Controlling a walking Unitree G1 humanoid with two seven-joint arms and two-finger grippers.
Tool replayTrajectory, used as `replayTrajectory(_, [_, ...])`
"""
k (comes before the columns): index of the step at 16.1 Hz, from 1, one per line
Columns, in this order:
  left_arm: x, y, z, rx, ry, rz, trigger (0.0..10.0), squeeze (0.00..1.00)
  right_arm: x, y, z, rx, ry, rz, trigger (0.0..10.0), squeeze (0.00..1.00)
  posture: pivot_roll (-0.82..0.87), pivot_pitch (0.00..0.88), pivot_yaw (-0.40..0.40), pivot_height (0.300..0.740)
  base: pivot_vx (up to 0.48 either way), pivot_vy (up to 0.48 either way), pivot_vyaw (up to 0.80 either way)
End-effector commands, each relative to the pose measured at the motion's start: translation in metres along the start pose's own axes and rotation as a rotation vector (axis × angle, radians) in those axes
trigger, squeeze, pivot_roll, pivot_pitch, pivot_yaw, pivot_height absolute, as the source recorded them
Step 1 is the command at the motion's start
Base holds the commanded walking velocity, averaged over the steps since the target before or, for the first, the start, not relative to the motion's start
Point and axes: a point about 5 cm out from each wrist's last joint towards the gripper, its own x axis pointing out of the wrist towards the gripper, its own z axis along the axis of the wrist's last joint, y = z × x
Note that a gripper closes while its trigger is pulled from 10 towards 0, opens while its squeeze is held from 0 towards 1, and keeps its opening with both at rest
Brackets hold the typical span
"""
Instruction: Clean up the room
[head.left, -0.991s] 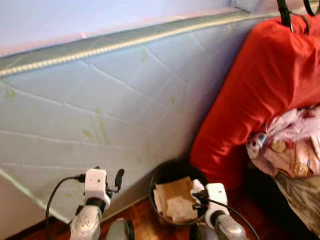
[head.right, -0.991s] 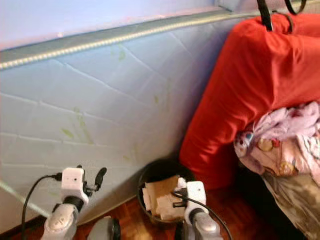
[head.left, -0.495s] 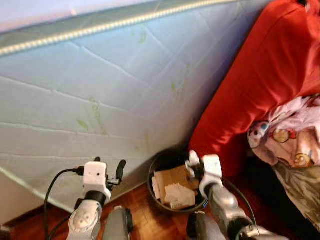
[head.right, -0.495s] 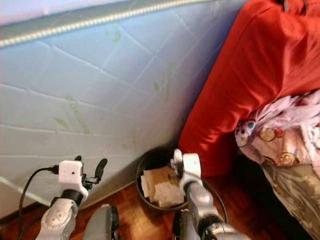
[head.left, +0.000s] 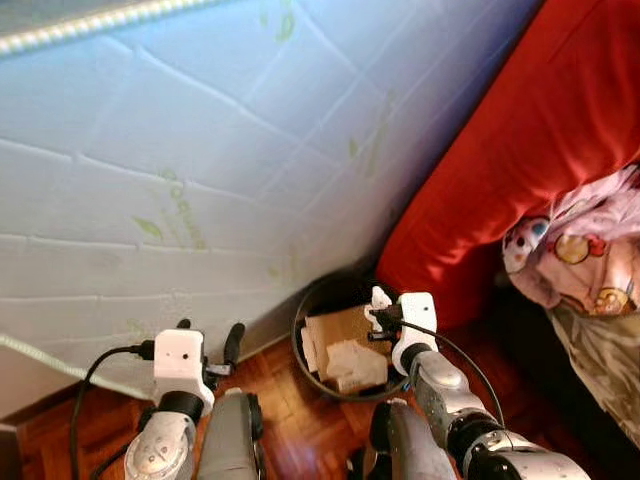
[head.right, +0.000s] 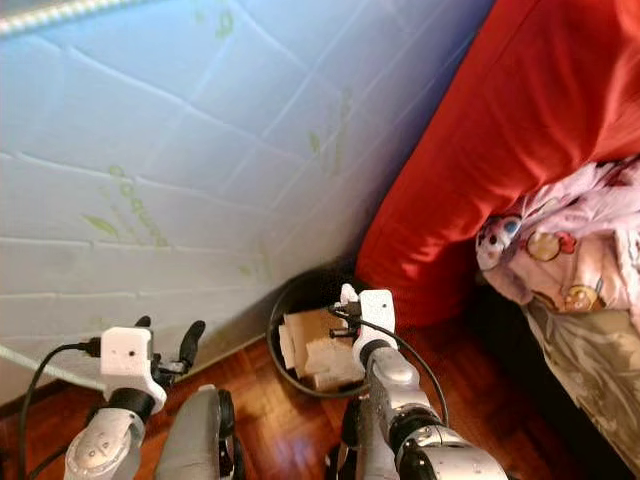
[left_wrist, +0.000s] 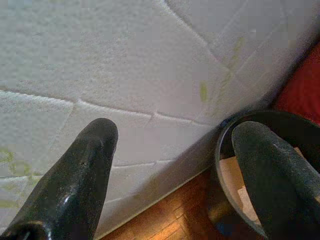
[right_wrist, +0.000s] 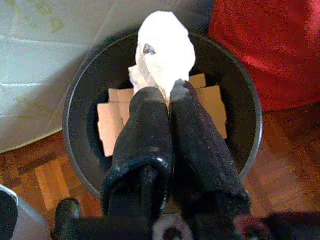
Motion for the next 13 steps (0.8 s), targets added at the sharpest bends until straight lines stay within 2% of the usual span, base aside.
replayTrajectory(1, [-0.005,0.001,-0.004,-0.013,0.026,0.009,10.0,0.00,-0.002,-0.002,-0.007,0.022,0.026,-0.008,10.0,0.69,0.18,0.326,-0.099,0.625,0.000,0.000,0.00])
replayTrajectory(2, [-0.006,0.000,-0.003,-0.013,0.028,0.009,10.0,0.00,-0.002,-0.003,-0.007,0.023,0.026,-0.012,10.0,0.87,0.18,0.329,-0.099,0.625,0.000,0.000,0.00])
replayTrajectory(3, [-0.006,-0.001,-0.002,-0.015,0.029,0.013,10.0,0.00,-0.002,-0.003,-0.007,0.027,0.027,-0.008,10.0,1.00,0.19,0.335,-0.098,0.625,0.000,0.000,0.00])
replayTrajectory(13, [-0.007,-0.001,-0.002,-0.018,0.053,0.027,10.0,0.00,-0.002,0.008,-0.013,-0.023,0.066,0.085,10.0,1.00,0.19,0.347,-0.099,0.625,0.000,0.000,0.00])
